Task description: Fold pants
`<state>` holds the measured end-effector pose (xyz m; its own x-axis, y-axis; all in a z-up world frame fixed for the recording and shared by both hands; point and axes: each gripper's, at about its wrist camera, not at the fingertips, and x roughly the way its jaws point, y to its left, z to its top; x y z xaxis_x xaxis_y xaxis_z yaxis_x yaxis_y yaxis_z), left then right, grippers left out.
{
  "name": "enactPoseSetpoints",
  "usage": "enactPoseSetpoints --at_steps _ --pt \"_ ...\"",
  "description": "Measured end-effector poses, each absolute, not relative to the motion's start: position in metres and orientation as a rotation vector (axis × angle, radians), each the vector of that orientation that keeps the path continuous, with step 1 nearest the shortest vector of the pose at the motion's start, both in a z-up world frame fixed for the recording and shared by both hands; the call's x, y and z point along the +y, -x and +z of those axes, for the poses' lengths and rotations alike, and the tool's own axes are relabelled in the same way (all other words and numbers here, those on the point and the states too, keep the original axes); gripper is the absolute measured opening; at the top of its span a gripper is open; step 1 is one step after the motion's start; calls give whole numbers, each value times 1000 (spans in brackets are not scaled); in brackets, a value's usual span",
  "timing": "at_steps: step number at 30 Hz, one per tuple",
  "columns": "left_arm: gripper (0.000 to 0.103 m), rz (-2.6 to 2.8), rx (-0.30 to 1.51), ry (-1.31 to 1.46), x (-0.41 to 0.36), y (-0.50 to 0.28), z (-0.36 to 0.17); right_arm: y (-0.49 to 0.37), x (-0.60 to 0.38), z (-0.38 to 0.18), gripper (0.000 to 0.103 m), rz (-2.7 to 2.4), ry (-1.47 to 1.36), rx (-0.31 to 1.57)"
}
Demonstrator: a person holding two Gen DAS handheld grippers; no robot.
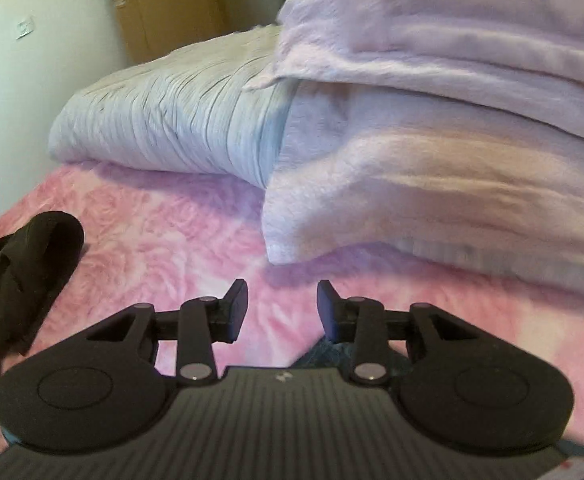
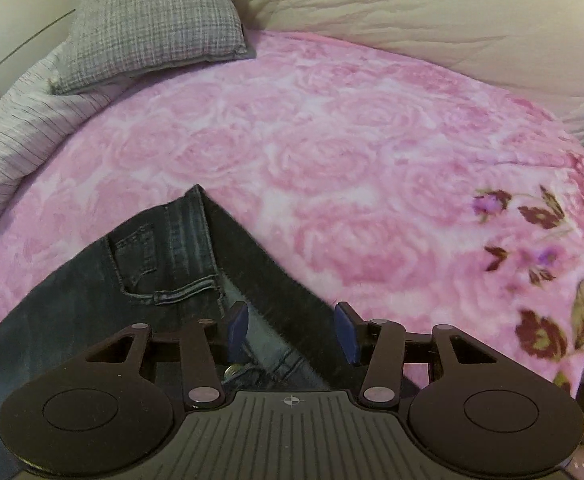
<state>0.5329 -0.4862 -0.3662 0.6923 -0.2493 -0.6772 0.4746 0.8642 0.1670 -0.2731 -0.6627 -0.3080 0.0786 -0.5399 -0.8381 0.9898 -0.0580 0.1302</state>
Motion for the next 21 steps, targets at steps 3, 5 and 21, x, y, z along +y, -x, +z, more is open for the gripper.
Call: enactPoseSetpoints --at_steps 3,5,21 --pt "32 -565 739 -378 -448 -476 -362 269 -651 -301 45 -1383 -873 679" --pt "32 -657 772 -411 -421 -426 -364 266 -639 -300 45 -1350 -849 708" --pt "32 -625 1020 -354 -261 -217 -357 315 -613 -342 45 -989 -739 765"
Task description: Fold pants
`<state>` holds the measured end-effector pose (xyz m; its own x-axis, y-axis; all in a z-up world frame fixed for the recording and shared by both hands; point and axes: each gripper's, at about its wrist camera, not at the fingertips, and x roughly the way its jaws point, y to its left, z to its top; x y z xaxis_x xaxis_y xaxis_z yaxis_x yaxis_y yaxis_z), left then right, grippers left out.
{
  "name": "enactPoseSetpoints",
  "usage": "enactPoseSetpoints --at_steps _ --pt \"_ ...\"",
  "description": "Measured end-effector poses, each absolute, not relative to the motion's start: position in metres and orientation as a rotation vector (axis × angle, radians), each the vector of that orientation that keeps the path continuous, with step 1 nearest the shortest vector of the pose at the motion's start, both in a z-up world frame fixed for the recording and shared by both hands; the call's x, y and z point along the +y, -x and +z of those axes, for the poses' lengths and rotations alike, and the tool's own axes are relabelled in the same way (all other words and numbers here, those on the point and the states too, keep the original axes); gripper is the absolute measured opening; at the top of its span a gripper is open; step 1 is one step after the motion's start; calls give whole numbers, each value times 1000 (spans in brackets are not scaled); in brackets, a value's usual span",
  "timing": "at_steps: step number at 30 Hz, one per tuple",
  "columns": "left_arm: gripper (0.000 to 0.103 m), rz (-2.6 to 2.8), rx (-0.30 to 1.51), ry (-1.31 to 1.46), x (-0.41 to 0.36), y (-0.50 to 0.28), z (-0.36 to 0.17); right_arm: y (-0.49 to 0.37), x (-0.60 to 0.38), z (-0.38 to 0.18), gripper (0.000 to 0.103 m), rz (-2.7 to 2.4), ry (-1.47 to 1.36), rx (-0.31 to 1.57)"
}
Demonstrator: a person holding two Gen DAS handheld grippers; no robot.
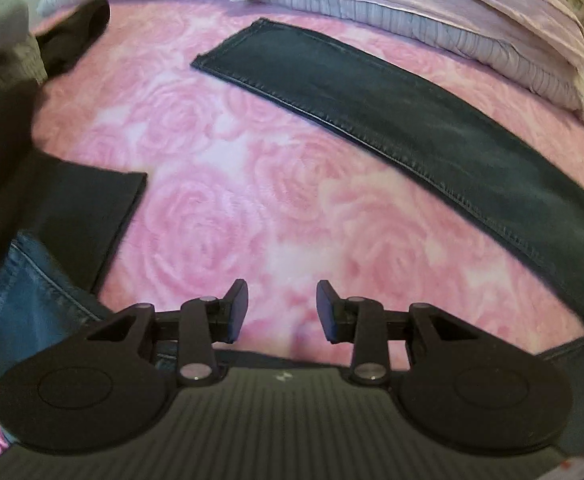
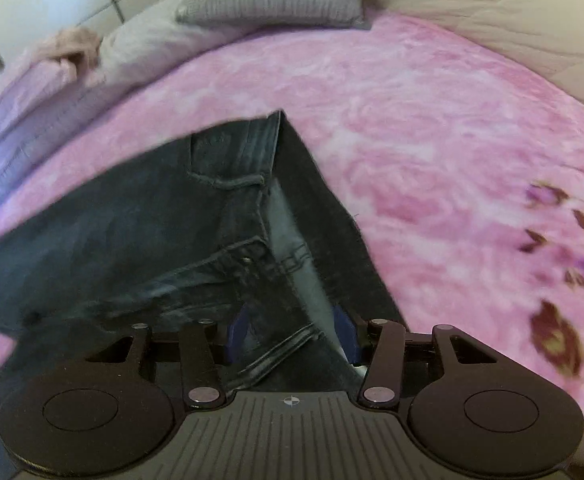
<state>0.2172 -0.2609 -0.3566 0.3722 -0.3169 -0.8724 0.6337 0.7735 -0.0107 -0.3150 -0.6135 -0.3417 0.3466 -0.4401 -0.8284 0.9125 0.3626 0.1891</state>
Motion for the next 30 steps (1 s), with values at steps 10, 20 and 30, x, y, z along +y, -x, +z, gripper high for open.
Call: enactPoseSetpoints --at_steps 10,20,30 --pt "33 -568 1018 -325 -234 -192 -346 287 -670 -383 39 -726 -586 695" --pt "34 -462 981 -310 -172 -177 -323 279 -673 -381 6 -920 -618 723" --pt "34 -294 922 -309 -52 -179 -292 365 -582 -338 27 -979 -838 733"
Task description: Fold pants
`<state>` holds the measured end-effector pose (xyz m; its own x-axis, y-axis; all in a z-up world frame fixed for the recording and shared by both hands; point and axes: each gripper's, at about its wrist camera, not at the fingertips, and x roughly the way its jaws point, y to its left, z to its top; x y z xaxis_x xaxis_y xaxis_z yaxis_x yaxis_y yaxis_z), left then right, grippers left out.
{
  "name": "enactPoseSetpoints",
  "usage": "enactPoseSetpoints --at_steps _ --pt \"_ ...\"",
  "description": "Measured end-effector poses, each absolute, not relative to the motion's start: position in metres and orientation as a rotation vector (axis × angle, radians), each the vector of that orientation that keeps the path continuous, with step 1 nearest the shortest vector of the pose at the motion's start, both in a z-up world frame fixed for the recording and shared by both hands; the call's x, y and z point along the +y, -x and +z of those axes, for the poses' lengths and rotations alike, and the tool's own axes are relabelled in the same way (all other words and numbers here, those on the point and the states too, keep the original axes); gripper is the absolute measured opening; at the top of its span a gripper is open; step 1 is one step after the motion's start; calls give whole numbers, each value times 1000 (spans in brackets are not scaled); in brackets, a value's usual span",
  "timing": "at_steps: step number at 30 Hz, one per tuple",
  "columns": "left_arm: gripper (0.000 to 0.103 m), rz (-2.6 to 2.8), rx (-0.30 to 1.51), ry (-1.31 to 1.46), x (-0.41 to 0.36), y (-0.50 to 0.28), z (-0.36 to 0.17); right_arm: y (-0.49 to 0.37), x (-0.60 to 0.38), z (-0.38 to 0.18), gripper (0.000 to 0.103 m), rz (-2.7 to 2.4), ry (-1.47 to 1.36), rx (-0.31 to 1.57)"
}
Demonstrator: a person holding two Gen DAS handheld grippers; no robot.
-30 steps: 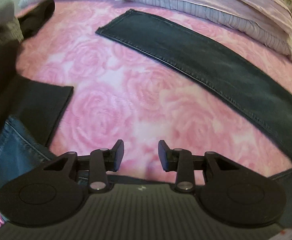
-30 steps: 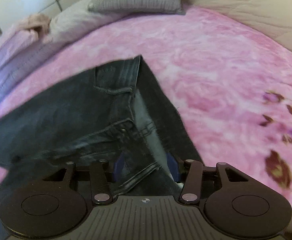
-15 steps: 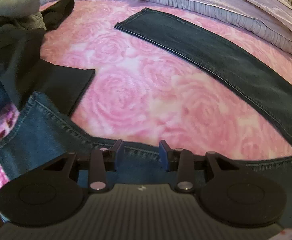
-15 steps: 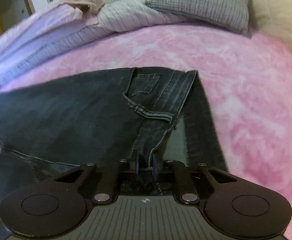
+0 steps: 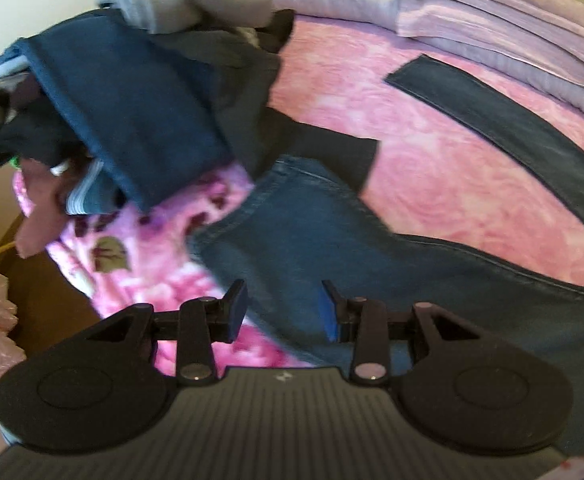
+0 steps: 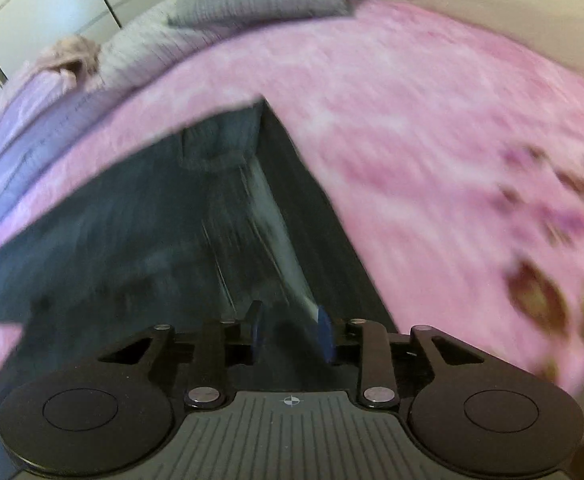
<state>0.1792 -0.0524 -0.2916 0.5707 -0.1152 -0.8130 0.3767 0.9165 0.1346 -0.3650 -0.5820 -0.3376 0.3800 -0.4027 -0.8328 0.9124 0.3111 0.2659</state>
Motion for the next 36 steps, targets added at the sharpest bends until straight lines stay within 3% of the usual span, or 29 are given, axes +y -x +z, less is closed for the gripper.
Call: enactPoseSetpoints --at_steps 6,14,22,25,26,29,32,35,36 --pt "34 -352 885 -371 -69 -232 -301 396 -534 -332 27 -1067 -899 720" --pt "35 -484 862 -420 -118 -317 -328 372 -501 -323 28 -1155 -854 808" --pt "32 -643 976 -575 -112 -369 -382 340 -450 -334 29 -1250 -878 857" --pt "28 -714 960 -571 -110 -369 -389 327 -437 -336 29 -1273 -882 870" --pt "17 -741 956 -576 -110 -367 -389 322 -433 -336 29 -1278 -880 871" --pt "6 -788 897 -634 -111 -360 -385 308 -423 -336 29 -1291 -867 874" --pt "6 -715 799 -568 -96 -361 -369 298 -417 -333 29 -1295 -856 865" --pt "9 -661 822 -511 -83 -376 -374 293 -414 -330 29 -1298 -830 864" --pt "3 -624 813 -573 -87 -374 -384 293 -414 -331 29 -1298 -833 866"
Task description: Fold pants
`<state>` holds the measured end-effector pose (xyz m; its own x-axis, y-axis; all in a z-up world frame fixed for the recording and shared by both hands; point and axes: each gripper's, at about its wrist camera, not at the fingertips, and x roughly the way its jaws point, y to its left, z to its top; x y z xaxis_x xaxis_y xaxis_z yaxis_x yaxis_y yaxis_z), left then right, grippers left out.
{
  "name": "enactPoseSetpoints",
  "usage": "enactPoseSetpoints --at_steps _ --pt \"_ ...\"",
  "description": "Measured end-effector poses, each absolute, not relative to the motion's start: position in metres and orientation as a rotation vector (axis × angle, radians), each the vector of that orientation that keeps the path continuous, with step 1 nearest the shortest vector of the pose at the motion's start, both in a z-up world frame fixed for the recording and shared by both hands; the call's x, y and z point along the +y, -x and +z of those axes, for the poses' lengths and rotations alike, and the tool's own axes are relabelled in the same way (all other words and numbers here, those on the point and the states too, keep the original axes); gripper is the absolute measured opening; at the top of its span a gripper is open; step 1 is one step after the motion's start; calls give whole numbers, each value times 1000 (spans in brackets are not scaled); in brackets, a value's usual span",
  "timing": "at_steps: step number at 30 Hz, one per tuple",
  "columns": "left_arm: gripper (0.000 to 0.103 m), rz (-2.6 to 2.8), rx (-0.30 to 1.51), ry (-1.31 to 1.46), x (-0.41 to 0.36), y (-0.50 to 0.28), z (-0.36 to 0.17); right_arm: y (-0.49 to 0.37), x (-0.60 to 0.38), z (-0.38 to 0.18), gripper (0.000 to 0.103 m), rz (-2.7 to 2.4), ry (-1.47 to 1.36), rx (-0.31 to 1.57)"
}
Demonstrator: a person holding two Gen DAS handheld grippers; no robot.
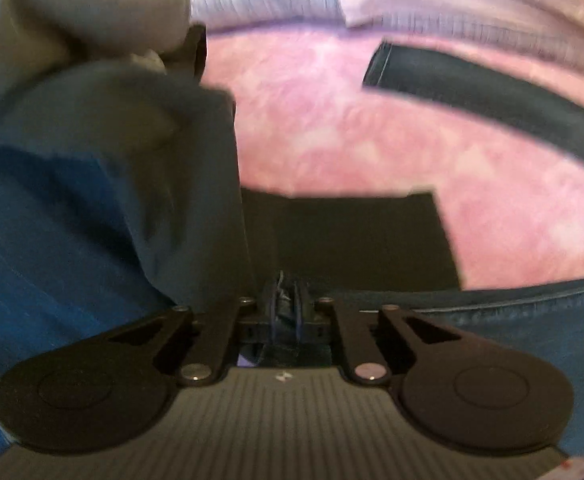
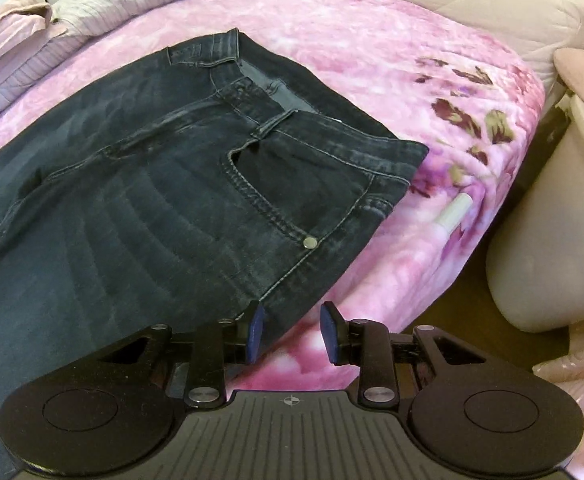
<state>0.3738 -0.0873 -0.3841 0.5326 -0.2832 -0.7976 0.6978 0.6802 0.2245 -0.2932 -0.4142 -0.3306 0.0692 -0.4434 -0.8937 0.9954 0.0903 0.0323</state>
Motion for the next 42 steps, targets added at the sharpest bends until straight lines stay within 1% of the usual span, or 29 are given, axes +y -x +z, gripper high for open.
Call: enactPoseSetpoints --at_steps 2,3,5,8,10,11,12,13,17,18,20,21,22,24,26,28,29,30,32,34,36,37,39,42 --pt "3 -609 771 -660 -94 -370 -394 294 -413 -332 29 -1297 -853 865" --pt "4 -604 772 -645 -94 -371 -391 295 -412 -332 29 -1299 -863 861" --pt "5 -587 795 -549 -86 -374 -377 298 -409 -327 29 -1296 -859 845" --pt "7 -626 783 -440 -65 -362 -347 296 -403 -316 29 -1291 -794 834" --pt "10 -691 790 -398 -54 -339 -333 289 -400 -311 29 -1280 -732 832" --pt "14 -736 810 -396 -52 -327 -333 284 -400 -311 29 -1259 -700 829" --pt "18 -774 833 -413 -51 -314 -337 277 -400 -312 29 -1231 -665 832" --pt "19 -791 848 -440 -51 -303 -344 269 -401 -314 29 -1206 -629 840" --pt "21 -723 949 -542 -34 -276 -390 241 -398 -332 30 -1066 -504 837" --pt "21 -718 911 -505 -21 -269 -391 237 -398 -344 30 -1028 -496 878" --pt "21 -673 918 -513 -9 -259 -390 235 -393 -367 31 -969 -502 968" --pt "21 -647 923 -519 -4 -252 -386 241 -382 -368 33 -967 -473 916" --pt "21 -624 935 -527 -3 -247 -383 246 -375 -369 33 -958 -467 908" --pt "24 -566 996 -561 -2 -237 -377 252 -367 -365 34 -931 -478 950" --pt "24 -533 1031 -580 -3 -222 -364 258 -368 -355 34 -909 -566 1017" --pt "26 -535 1044 -571 0 -197 -340 267 -362 -333 35 -869 -665 1003" --pt "27 -547 1038 -559 3 -180 -327 271 -356 -316 42 -846 -685 977" --pt "32 -573 1020 -548 4 -163 -310 274 -349 -300 62 -822 -691 959" --pt "39 -628 1001 -531 3 -134 -280 277 -333 -264 84 -768 -694 930" --pt "46 -672 998 -515 2 -105 -248 280 -316 -230 85 -732 -682 908" --pt "56 -706 992 -516 0 -81 -222 281 -302 -201 85 -708 -667 906" --pt "58 -722 983 -519 -2 -67 -209 283 -296 -187 85 -703 -653 899" --pt "67 -763 965 -528 -2 -42 -183 288 -284 -162 85 -697 -621 892" --pt "69 -798 930 -530 -1 -11 -149 296 -268 -132 85 -696 -598 886"
